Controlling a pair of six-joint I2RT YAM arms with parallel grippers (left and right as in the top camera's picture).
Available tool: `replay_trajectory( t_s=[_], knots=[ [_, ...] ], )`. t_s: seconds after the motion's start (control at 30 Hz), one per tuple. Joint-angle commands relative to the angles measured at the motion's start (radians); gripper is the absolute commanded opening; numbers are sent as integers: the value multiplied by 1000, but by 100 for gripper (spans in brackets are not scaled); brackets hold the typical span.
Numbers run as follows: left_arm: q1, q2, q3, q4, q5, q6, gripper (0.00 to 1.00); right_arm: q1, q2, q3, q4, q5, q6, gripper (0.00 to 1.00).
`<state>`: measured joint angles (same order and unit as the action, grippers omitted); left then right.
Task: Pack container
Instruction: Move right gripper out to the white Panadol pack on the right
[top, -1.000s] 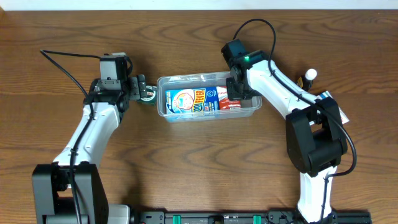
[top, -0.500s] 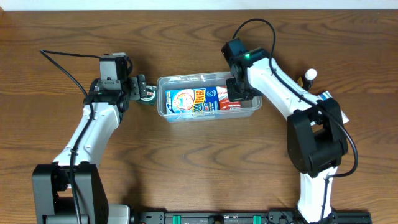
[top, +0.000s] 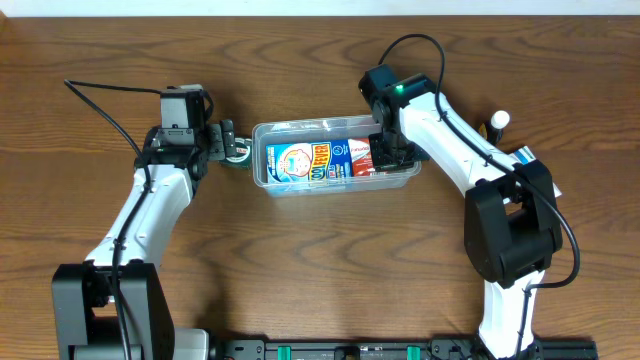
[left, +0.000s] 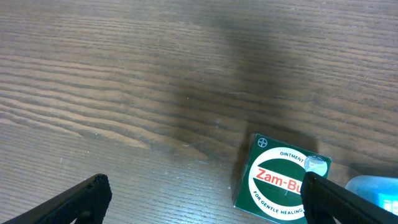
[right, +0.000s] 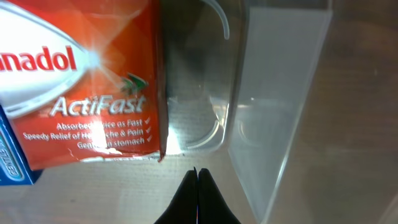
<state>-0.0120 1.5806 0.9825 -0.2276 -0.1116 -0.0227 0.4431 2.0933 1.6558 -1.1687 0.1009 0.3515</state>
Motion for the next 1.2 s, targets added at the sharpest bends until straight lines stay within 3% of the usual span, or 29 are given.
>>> replay_trajectory(
  t_s=[0.0, 0.47, 0.63, 0.93, 1.17],
  knots=[
    [3, 5, 16, -1, -4, -1, 98, 16, -32, 20, -14, -4, -12, 1],
    [3, 5, 16, -1, -4, -1, 98, 16, -32, 20, -60, -38, -12, 1],
    [3, 5, 16, -1, -4, -1, 98, 13, -40, 31, 14, -38, -66, 1],
    [3, 5, 16, -1, -4, -1, 98, -44, -93, 306, 15, 7, -114, 1],
    [3, 5, 16, -1, -4, -1, 98, -198, -124, 400, -98, 87, -114, 7]
  ],
)
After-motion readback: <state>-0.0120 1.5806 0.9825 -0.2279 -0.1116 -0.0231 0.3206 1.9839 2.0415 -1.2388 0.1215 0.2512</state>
